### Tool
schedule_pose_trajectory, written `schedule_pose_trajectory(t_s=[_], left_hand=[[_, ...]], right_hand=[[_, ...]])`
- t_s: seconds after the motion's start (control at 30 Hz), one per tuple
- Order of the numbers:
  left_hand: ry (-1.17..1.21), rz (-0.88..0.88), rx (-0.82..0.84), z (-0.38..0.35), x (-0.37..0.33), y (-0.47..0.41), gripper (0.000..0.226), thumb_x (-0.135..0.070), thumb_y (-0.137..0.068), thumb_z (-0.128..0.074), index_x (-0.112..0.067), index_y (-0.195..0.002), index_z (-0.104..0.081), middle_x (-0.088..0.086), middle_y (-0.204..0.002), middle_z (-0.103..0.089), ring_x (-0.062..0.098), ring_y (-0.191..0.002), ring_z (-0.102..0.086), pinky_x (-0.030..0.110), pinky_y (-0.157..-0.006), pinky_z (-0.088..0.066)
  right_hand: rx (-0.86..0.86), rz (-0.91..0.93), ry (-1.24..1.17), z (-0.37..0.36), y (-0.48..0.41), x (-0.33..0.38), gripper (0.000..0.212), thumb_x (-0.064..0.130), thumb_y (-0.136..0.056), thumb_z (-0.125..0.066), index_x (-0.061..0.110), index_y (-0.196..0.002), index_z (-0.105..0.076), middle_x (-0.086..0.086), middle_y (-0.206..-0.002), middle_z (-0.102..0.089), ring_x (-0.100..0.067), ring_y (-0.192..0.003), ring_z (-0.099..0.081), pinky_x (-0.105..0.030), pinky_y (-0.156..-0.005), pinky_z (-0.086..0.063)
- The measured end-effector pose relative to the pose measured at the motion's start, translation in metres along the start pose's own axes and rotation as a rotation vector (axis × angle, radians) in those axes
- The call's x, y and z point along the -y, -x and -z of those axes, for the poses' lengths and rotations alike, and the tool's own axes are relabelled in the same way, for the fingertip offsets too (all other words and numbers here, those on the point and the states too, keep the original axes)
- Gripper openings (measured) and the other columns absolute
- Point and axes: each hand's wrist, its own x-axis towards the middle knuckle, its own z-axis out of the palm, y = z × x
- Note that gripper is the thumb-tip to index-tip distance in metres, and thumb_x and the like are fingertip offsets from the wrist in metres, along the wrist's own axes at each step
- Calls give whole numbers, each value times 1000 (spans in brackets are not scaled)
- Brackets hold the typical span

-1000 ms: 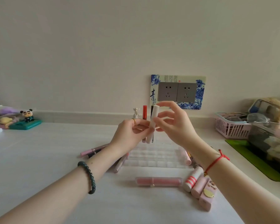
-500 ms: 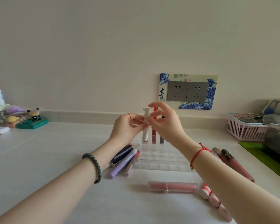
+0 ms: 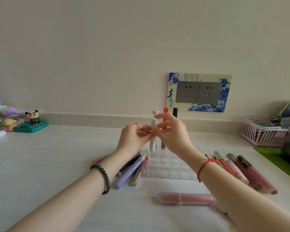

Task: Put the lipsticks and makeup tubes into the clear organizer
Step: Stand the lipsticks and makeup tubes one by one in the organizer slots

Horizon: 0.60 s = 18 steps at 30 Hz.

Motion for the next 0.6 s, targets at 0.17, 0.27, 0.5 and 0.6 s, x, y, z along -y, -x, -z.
schedule_pose_trajectory(t_s=[0.17, 0.27, 0.5, 0.6], left_hand=[[-34, -2, 13, -3, 9, 0, 13, -27, -76, -72, -20, -87, -68, -3, -80, -71, -2, -66, -61, 18, -54, -45], [-61, -2, 23, -4, 12, -1, 16, -28, -75, -72, -20, -88, -69, -4, -79, -71, -6, -62, -60, 15, -53, -44], [-67, -9, 33, -6, 14, -2, 16, -29, -75, -72, -20, -87, -69, -2, -80, -72, 1, -70, -62, 14, -51, -42], [-61, -9, 34, -6, 13, -2, 13, -28, -75, -72, -20, -85, -69, -5, -74, -70, -1, -67, -61, 6, -47, -40]], right_hand=[[-5, -24, 3, -4, 2, -7, 20, 21, -84, -64, 30, -98, -53, 5, -81, -64, -10, -60, -63, -12, -43, -47], [-2, -36, 16, -5, 3, -11, 23, 19, -82, -65, 28, -101, -53, 8, -80, -62, -11, -71, -66, -13, -46, -51], [-28, -53, -7, -4, 4, -13, 26, 18, -82, -65, 18, -106, -56, 4, -81, -63, -5, -62, -62, -9, -47, -47], [-37, -52, 13, -2, 4, -13, 26, 19, -82, -65, 17, -107, -57, 4, -80, -63, -4, -66, -63, -10, -55, -50]])
